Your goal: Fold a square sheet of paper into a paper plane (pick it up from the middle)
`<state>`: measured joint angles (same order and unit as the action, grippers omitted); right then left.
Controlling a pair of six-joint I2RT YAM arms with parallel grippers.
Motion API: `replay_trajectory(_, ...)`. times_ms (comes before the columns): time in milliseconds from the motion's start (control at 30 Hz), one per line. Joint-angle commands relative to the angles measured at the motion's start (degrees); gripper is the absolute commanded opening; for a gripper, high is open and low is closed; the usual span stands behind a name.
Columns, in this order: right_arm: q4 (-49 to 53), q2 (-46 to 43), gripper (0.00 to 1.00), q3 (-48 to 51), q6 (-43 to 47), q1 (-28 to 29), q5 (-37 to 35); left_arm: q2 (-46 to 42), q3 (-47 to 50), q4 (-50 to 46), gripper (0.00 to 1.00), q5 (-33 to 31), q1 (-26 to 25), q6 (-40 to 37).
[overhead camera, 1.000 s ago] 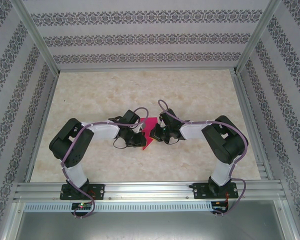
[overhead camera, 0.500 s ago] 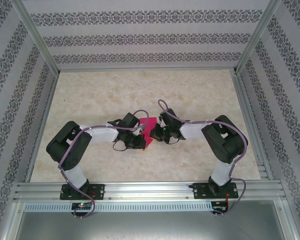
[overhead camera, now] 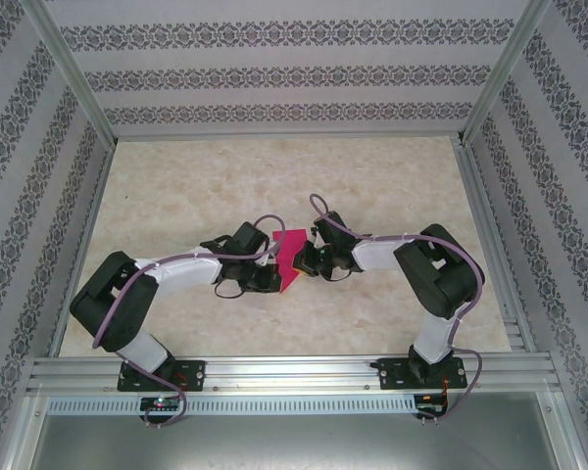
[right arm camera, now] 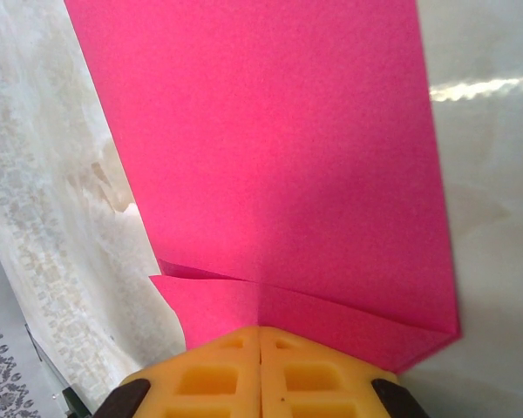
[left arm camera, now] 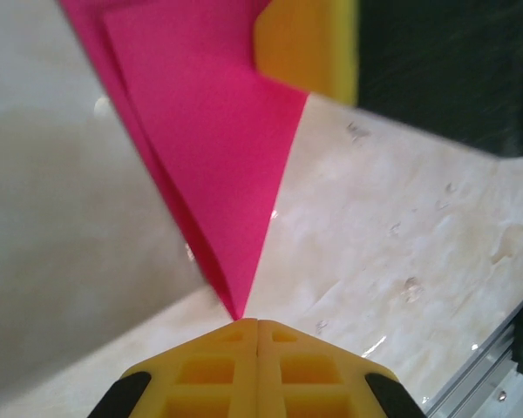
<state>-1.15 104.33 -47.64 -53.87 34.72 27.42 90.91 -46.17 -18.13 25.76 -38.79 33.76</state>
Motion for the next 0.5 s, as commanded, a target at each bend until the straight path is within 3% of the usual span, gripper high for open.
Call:
replay_trajectory(0, 3.9, 4.3, 0.07, 1.0, 0.8, -0.3, -5.1, 0.0, -1.4, 4.5, 0.06, -1.5, -0.8, 0.4)
replay_trajectory(467, 3.2, 4.2, 0.07, 0.6, 0.9, -0.3, -4.4, 5.4, -1.1, 5.0, 0.03, -1.5, -0.8, 0.0)
